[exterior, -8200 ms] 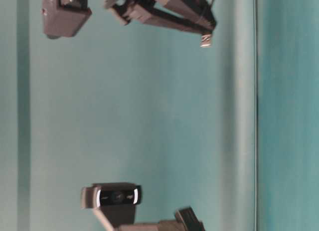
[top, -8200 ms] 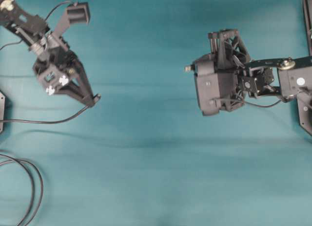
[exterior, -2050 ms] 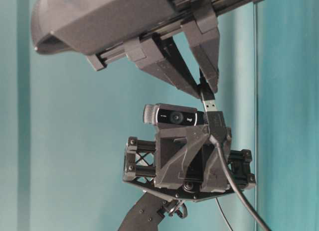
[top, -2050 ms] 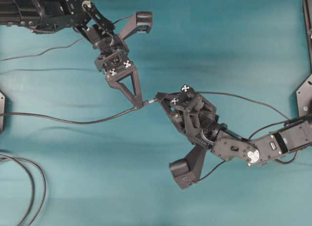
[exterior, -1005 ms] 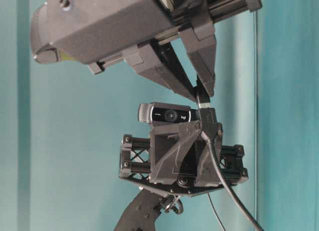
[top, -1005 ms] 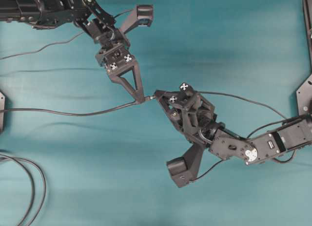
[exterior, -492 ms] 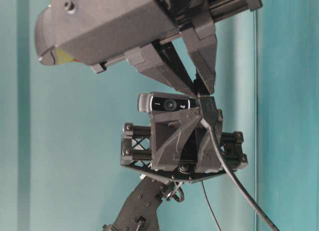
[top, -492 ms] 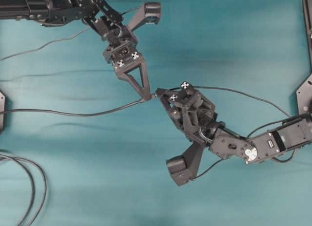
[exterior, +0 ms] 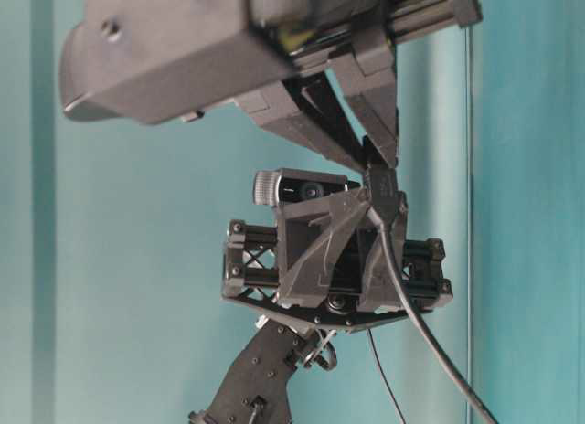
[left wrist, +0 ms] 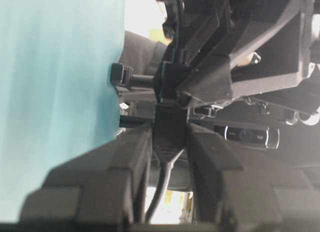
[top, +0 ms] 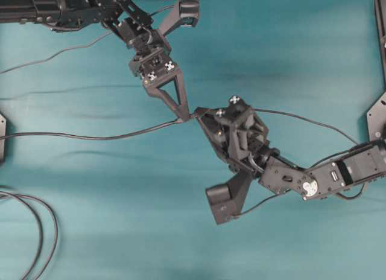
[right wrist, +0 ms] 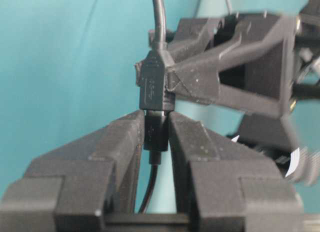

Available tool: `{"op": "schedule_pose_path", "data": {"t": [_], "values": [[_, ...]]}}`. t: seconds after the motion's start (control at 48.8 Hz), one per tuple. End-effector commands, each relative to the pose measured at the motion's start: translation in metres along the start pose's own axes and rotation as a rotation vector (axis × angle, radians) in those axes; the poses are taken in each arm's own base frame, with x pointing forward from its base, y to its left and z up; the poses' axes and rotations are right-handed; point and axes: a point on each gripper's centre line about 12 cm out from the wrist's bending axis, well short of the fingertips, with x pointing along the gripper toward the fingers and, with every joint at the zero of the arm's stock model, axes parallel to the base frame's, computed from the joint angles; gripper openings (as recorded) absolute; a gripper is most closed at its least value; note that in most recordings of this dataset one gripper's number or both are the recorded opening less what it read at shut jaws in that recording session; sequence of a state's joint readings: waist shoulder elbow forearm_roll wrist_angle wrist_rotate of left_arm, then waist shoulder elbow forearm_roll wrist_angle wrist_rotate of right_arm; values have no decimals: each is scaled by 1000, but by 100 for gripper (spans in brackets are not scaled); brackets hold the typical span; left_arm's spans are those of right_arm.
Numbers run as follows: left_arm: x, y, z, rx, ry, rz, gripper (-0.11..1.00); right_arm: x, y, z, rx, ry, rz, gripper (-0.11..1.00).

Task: Insert the USB using both arms.
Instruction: 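Push the right gripper's plug into the left gripper's socket, then open both grippers, release the joined cable, and withdraw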

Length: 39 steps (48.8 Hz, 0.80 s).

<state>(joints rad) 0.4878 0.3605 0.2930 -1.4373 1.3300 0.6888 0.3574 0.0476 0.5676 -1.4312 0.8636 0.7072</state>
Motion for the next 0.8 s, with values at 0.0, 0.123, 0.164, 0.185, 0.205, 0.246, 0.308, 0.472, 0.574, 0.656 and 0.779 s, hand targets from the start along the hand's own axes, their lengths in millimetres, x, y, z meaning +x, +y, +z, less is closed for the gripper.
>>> {"op": "schedule_pose_path", "data": {"t": [0.0,0.123,0.164,0.185,0.205,0.246,0.308,0.472,0.574,0.656,0.779], "values": [[-4,-18,6,35,-18,-16,23,0,-12,3,81,-6,-14,19],[-1,-15,2,26,-10,-15,23,-1,-15,4,112,-8,-16,24],[0,-15,1,24,-6,-14,23,-1,-15,5,117,-8,-16,36],[0,-14,1,22,-8,-14,23,-1,-15,4,117,-6,-13,42],[0,-15,1,23,-7,-13,23,-2,-14,5,119,-7,-12,47],[0,-14,0,22,-7,-9,23,-3,-13,5,123,-5,-10,59],[0,-14,0,25,-8,-6,23,-7,-12,7,125,-6,-11,76],[-1,-8,0,37,-15,53,23,-29,-16,20,197,-64,1,77],[-2,2,-2,72,-5,179,23,-44,-27,21,367,-75,22,78],[4,6,-4,137,9,310,23,-53,-36,15,522,-73,36,78],[23,14,-7,263,17,529,23,-62,-46,2,696,-57,16,78]]}}
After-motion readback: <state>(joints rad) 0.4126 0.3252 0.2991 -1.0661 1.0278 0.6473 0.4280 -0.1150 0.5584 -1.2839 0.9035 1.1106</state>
